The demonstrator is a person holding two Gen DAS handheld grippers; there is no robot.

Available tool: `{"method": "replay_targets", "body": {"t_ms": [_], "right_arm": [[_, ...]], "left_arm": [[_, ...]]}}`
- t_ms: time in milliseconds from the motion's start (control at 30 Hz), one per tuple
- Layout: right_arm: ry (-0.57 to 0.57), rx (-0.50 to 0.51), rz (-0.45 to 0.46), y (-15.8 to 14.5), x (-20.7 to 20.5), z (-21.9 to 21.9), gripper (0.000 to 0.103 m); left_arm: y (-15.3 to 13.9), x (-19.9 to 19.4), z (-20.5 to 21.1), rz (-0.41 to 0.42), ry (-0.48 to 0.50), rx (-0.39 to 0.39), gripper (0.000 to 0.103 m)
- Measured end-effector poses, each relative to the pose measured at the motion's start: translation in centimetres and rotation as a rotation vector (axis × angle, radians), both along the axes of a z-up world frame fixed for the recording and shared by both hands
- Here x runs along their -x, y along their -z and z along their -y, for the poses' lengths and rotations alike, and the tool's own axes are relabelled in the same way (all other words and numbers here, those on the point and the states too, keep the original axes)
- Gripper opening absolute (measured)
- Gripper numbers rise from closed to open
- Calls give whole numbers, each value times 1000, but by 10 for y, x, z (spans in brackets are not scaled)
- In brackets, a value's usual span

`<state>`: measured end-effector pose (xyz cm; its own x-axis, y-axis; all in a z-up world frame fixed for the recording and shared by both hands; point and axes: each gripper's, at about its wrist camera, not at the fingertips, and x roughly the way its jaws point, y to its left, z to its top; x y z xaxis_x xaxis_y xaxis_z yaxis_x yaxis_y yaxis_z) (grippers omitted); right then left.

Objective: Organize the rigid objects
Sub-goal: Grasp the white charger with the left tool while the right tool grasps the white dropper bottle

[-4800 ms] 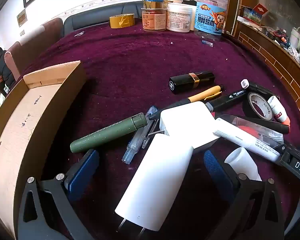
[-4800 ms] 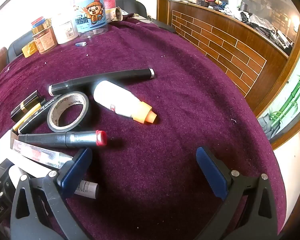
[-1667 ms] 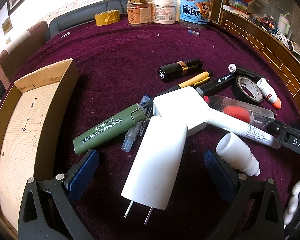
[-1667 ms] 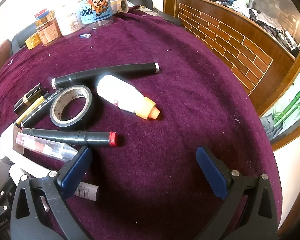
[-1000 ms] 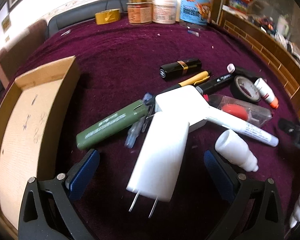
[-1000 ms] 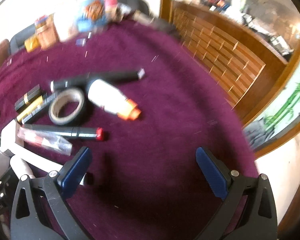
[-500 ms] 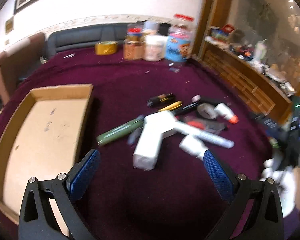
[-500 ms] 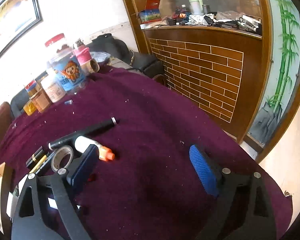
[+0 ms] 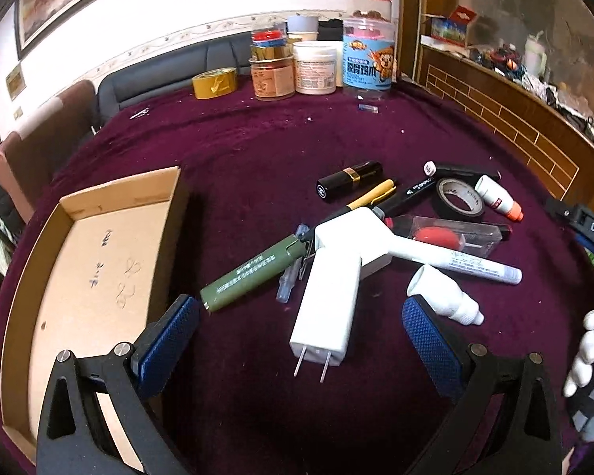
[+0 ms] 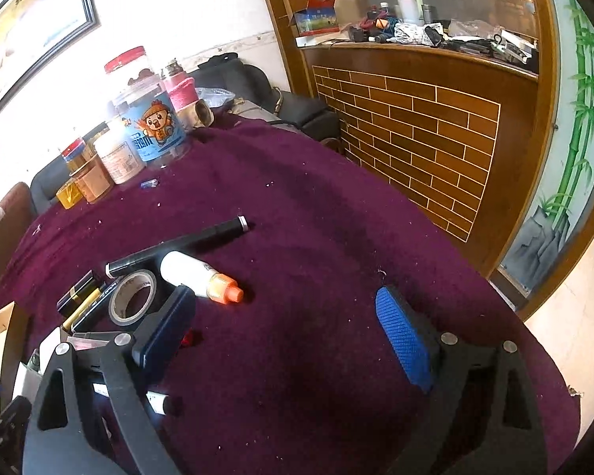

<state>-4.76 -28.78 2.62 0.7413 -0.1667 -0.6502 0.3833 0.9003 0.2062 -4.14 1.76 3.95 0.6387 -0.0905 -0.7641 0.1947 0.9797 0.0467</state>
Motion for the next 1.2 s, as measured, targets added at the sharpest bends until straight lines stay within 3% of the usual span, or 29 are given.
{"method": "replay_targets", "body": {"t_ms": [33,133,200,267,533,600,667,733,833,967,1100,1200], "right_arm": [[0,2,-6,1,-1,0,93],[-2,3,-13,1,-2,0,93],[-3,3,-18,2,-2,0,93],[-4,3,-23,2,-3,0,93],[-1,2,-47,5,-9,-2,93],[-1,1,-50,6,-8,-2,93],[-5,-1,-56,7,-9,-2,93],[-28,-8,-70,9,-13,-3,93],[-124,-57,-109,12,-19,-6,93],[-305,-80,-65,-9,4,-36,93],[-577,-34,-120,-13,11,-95,93],[-681,51,-178,-3,7,-135,93]], "left_arm": [[2,-2,1,-6,4,-2,100],[7,-7,2,-36,22,9,84],[10,-10,3,-59,33,22,62],[14,-15,2,-86,36,37,57],[22,-20,2,-100,32,34,56],[21,-18,1,-102,40,50,29],[17,-15,-4,-104,39,80,22],[10,-10,-12,-111,35,132,22],[1,4,-26,-108,23,191,22],[-11,24,-44,-93,21,241,23],[-18,38,-57,-80,19,289,23],[-19,45,-60,-68,23,303,23]]}}
